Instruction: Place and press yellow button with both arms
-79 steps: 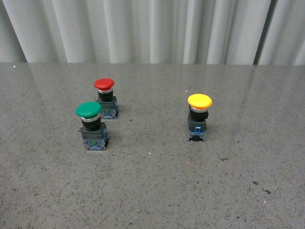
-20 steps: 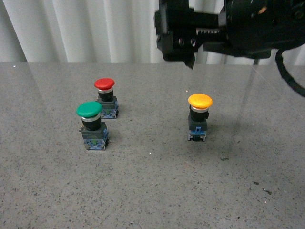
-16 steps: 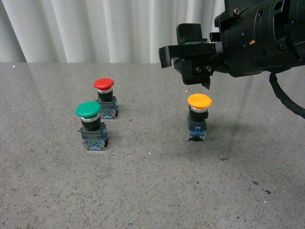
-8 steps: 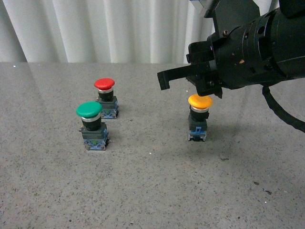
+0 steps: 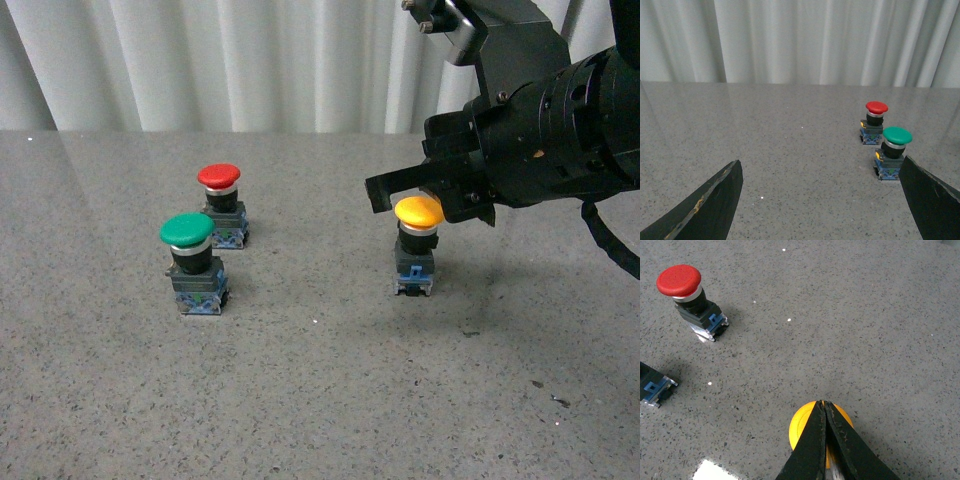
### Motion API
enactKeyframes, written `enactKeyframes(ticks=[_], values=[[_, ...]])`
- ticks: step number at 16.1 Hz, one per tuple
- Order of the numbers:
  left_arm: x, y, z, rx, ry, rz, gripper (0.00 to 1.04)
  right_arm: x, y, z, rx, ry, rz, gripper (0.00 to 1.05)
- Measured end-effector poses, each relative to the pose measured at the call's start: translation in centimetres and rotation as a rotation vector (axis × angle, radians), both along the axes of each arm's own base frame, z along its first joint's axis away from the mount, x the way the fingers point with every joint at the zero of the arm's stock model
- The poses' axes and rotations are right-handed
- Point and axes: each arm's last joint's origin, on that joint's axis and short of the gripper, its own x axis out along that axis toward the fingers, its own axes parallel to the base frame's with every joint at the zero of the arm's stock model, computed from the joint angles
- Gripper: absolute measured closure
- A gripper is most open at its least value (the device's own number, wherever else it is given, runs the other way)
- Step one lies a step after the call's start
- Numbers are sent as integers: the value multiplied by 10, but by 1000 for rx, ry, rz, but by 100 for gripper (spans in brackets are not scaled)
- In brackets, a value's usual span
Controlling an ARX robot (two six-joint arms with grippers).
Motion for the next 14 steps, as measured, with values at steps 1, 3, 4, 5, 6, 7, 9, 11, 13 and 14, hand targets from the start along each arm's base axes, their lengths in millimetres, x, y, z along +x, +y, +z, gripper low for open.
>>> enactKeyframes(ticks=[1, 3, 4, 5, 6, 7, 9, 11, 13, 14], values=[[0, 0, 0, 0, -1, 0, 7, 0, 0, 0, 0, 1, 2, 103], [0, 0, 0, 0, -1, 0, 7, 1, 0, -3, -6, 7, 4, 103], [0, 0, 0, 0, 0, 0, 7, 1, 1, -6, -16, 19, 7, 103], [0, 0, 0, 0, 0, 0, 7, 2, 1, -9, -20, 25, 8, 103], [0, 0, 0, 0, 0, 0, 7, 2, 1, -10, -24, 25, 10, 103], [0, 0, 0, 0, 0, 0, 7, 2, 1, -10, -26, 25, 11, 103], [0, 0, 0, 0, 0, 0, 7, 2, 0, -11, -35, 28, 13, 103], [0, 0, 0, 0, 0, 0, 7, 2, 0, -13, -48, 29, 16, 103], [0, 0, 0, 0, 0, 0, 7, 1, 0, -17, -70, 35, 15, 103], [0, 0, 0, 0, -1, 0, 7, 1, 0, -19, -82, 37, 20, 103]])
